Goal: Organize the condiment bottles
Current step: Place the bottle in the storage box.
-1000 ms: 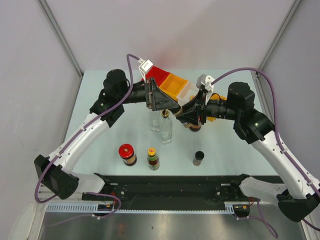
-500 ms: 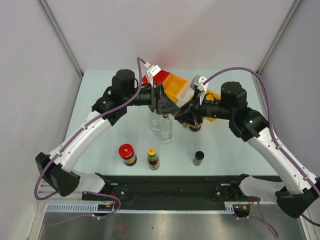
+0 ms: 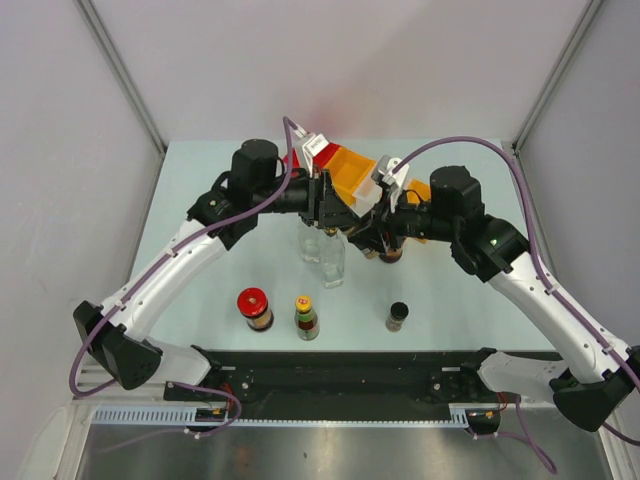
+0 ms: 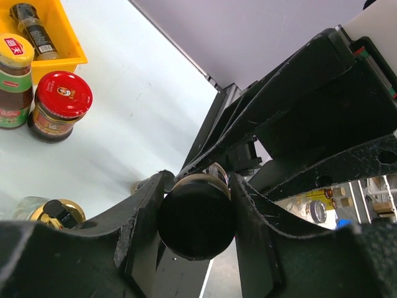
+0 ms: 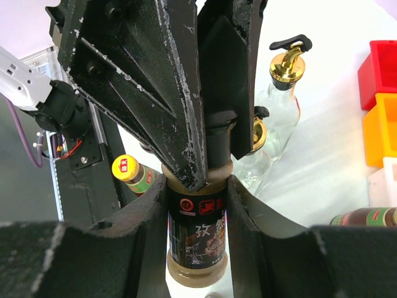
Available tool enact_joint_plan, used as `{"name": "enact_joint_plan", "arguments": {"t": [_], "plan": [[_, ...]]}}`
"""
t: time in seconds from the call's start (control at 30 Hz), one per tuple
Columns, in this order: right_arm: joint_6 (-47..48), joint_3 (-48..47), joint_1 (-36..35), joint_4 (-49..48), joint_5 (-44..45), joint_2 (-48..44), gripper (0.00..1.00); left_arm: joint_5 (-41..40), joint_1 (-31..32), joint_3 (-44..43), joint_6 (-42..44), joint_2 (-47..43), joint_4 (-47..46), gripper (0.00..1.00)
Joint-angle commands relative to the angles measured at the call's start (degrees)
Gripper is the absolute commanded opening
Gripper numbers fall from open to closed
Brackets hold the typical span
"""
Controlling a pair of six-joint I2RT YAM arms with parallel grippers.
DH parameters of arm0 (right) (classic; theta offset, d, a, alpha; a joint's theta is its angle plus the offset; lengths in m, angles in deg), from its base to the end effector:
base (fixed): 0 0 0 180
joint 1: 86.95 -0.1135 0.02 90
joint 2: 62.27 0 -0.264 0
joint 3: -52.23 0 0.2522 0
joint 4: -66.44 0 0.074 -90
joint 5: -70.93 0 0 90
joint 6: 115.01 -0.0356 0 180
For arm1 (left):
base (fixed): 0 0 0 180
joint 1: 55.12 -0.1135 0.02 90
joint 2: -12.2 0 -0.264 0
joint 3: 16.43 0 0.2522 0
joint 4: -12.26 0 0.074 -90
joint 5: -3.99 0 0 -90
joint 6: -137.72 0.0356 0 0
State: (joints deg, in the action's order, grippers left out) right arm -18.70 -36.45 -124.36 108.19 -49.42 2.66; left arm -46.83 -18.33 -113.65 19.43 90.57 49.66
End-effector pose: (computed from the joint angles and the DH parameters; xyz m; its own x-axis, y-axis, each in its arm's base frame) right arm 0.1786 0.1592 0.4218 -0.1444 -0.2298 -0.9625 -0.9275 0.3705 0.0507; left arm 0.2282 -0.1987 0.4212 -0.6717 0.0436 -0.7396 0.7104 0.3211 -0.6263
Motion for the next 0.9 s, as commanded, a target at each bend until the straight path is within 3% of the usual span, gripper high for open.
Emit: {"name": "enact_joint_plan", "arguments": {"t": [0.0,0.2,0.8,0.87], "plan": [[0.6,-2.1,-0.3,-2.7,3.0,-0.7,0.0,-2.2,0.6,-3.1,2.3,0.6,2.1,0.27],[0.0,-2.1,-0.4,-3.8,6.3,-0.9,0.0,-3.0,1.3,-4.9,3.2,1.9,3.9,0.0],[-2.3,-2.1,-0.2,-6.9,12.6,-0.7,0.01,-6.1,1.5,-6.3,1.8,1.8,2.8,0.0],[-2.7,-2.1,-0.4,-7.1,13.5,-0.4,0.2,-6.5,1.5,-6.8,1.9,2.1,2.8,0.0]]}}
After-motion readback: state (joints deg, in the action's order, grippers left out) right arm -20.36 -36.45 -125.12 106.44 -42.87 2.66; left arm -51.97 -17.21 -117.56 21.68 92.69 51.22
